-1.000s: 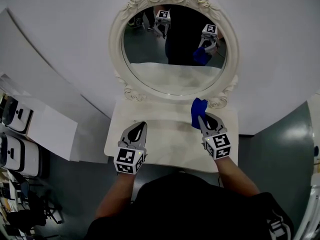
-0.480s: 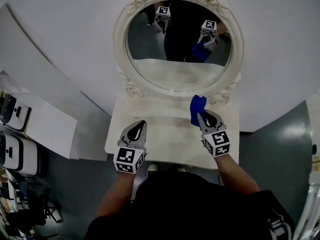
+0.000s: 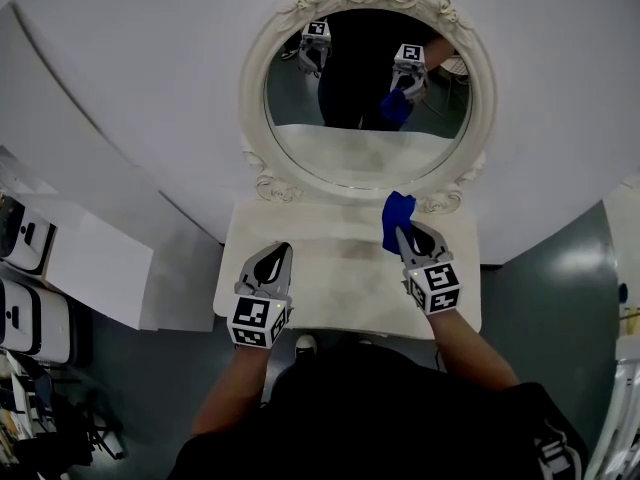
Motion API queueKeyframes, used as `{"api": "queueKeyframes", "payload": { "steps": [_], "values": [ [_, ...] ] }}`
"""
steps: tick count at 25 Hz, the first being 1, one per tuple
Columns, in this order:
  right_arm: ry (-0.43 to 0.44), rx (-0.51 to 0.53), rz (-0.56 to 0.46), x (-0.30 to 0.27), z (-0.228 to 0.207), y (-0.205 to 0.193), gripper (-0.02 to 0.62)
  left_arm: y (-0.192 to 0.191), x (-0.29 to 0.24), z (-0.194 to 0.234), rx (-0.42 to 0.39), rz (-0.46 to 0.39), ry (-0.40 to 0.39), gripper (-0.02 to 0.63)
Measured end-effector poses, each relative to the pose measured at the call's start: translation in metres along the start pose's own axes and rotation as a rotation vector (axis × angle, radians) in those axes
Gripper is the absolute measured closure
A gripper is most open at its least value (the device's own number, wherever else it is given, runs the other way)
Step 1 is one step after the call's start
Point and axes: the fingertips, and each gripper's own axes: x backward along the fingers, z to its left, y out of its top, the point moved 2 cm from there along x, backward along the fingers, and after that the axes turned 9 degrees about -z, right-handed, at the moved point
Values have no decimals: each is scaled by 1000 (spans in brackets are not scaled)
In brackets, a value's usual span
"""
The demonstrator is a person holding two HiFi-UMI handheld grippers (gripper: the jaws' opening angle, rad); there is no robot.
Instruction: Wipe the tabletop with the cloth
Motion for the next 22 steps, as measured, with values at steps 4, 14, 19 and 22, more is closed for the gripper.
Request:
{"api": "queueKeyframes", "payload": {
  "steps": [4,14,19,22],
  "values": [
    [0,-16,17,-14,10,-5,554,0,4,15,2,-5,2,595],
    [82,-116,64,-81,58,-28,555,-11,34,74,21,3,79,595],
    [155,-170,107,-130,104,-46,555,-16,54,106,32,5,135,595],
    [213,-186,142,-161,140,-59,555,-20,65,124,35,7,168,595]
  ]
}}
